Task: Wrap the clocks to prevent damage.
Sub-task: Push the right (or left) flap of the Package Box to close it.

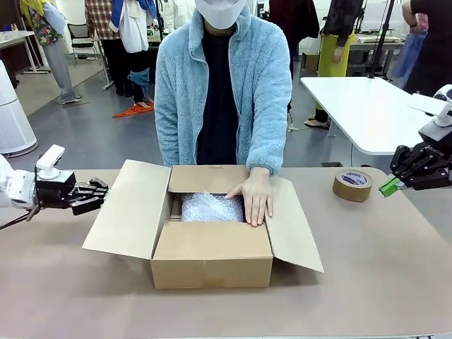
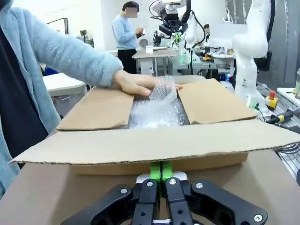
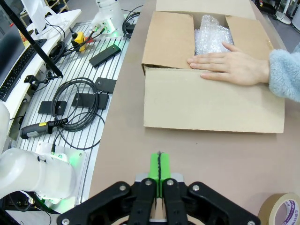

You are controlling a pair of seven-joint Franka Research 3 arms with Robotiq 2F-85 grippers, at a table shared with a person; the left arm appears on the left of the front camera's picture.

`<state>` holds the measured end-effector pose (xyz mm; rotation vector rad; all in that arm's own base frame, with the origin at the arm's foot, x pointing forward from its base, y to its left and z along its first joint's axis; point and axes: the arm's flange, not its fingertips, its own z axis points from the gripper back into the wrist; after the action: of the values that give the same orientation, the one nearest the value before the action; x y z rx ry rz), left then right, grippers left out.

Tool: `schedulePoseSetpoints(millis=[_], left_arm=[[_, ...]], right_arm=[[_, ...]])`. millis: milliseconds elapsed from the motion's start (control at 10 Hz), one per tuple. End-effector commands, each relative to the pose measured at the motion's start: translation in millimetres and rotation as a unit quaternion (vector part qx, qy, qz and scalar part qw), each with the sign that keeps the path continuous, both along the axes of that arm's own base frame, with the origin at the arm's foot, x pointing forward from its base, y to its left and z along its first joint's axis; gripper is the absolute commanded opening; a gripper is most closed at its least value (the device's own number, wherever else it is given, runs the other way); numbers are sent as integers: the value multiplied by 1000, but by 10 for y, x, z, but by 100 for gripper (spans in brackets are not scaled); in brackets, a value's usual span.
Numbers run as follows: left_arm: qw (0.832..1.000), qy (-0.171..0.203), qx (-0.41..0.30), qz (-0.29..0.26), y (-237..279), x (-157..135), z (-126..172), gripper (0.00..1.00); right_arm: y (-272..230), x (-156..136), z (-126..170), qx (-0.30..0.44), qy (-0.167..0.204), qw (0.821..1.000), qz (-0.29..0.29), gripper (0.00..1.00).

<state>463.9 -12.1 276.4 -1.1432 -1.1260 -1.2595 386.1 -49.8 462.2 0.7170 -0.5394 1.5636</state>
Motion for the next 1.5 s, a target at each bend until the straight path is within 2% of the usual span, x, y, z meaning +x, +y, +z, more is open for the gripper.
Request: schedulePoseSetpoints(millis=[0, 500, 800, 1100, 1400], left_arm=[[1000, 4, -12, -2, -138, 67, -1, 1], [1000, -11, -12, -8, -600, 214, 151, 1], [1000, -12, 4, -22, -953, 289, 144, 1], [999, -13, 23, -28, -1278, 394, -16, 1], [999, -9, 46, -27, -1319, 426, -190, 1]], right_arm=[[-9, -9, 4, 3, -4, 1000, 9, 1], [-9, -9, 4, 3, -4, 1000, 9, 1], [-9, -9, 4, 3, -4, 1000, 9, 1], [-9, -9, 4, 3, -4, 1000, 9, 1], [-9, -9, 4, 3, -4, 1000, 9, 1]])
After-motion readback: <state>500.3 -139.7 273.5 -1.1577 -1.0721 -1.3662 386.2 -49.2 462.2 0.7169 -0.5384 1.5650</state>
